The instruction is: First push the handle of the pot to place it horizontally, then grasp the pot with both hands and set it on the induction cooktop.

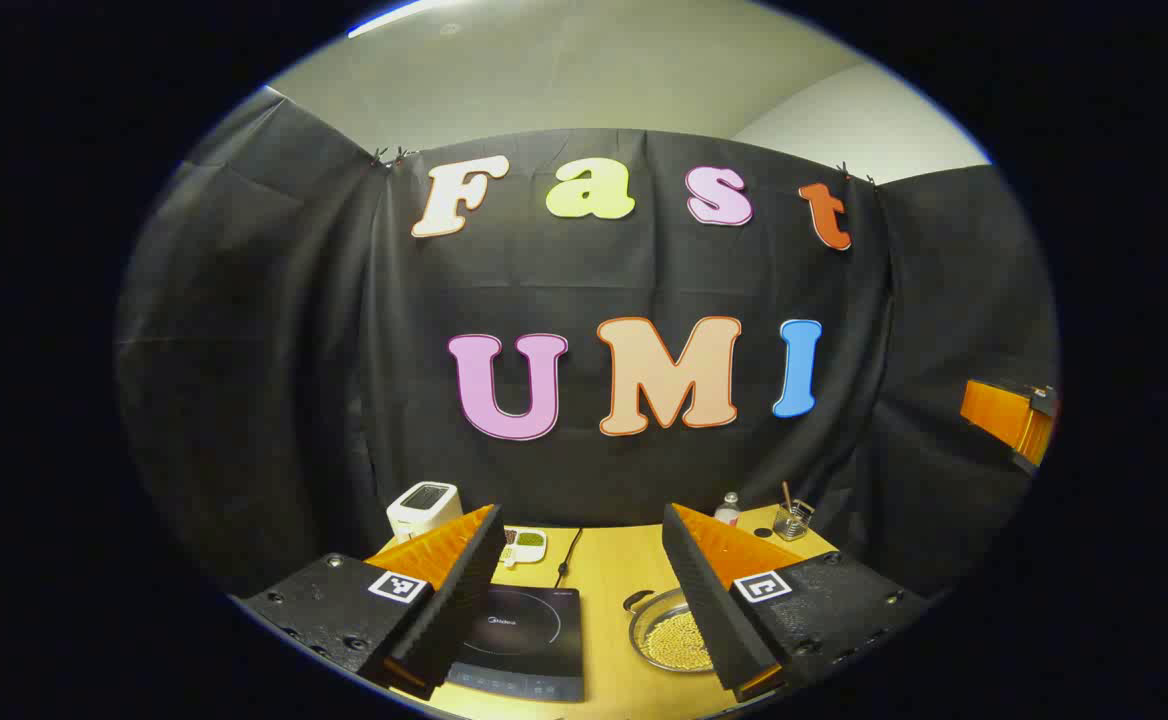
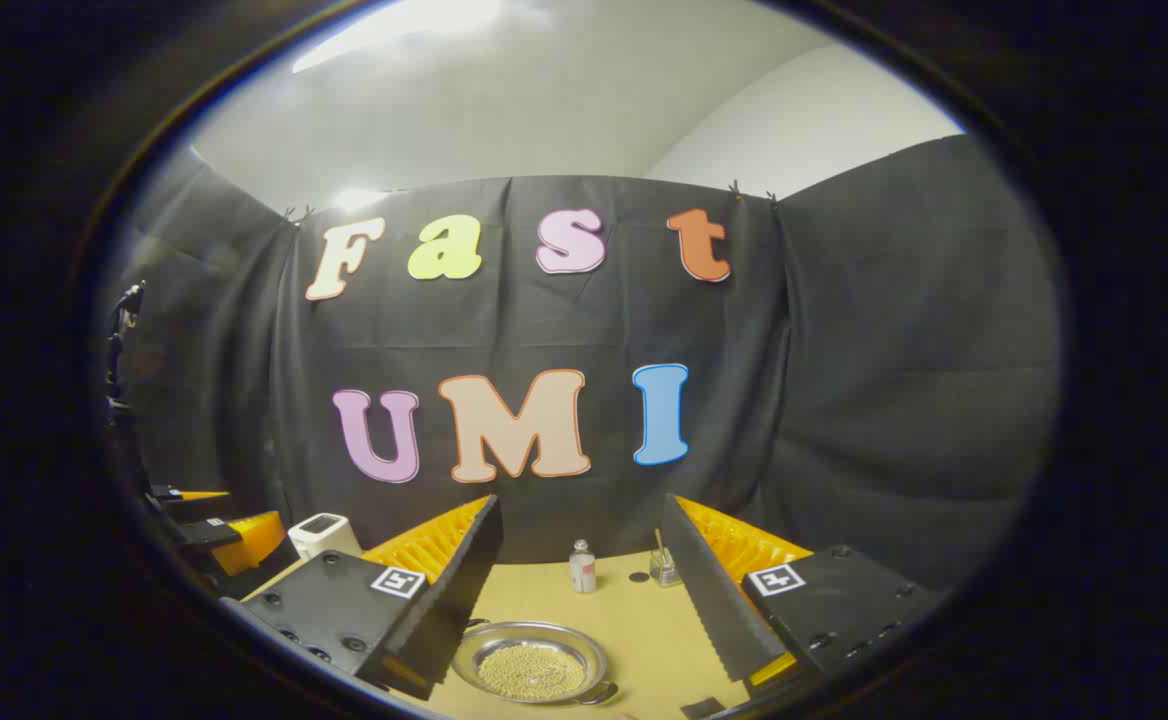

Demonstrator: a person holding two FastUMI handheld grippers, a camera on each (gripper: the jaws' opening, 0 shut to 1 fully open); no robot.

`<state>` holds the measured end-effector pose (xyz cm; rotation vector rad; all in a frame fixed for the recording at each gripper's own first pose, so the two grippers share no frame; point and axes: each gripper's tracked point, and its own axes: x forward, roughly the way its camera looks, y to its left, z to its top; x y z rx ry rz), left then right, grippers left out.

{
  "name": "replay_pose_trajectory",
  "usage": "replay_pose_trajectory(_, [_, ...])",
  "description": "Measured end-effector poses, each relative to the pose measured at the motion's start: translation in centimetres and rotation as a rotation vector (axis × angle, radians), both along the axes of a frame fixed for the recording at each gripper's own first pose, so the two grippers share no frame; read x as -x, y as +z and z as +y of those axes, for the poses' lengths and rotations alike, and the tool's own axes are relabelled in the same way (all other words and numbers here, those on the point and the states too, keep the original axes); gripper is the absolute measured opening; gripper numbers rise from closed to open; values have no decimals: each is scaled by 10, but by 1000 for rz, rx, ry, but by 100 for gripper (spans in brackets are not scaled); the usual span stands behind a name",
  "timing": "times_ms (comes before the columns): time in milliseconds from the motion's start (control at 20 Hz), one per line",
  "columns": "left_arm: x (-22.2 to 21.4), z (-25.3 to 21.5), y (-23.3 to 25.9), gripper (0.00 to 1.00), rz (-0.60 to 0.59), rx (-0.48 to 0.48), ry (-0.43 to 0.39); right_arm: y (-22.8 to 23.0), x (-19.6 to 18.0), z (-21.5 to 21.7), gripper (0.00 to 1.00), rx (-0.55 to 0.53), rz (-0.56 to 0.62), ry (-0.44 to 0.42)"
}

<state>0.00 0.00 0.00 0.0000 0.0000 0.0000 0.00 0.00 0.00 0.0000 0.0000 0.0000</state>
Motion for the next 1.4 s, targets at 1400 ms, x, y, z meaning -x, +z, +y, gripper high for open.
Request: replay_pose_trajectory(1400, [-5,31,-13,93,-2,21,-29,-27,9,34,81,47,95,7])
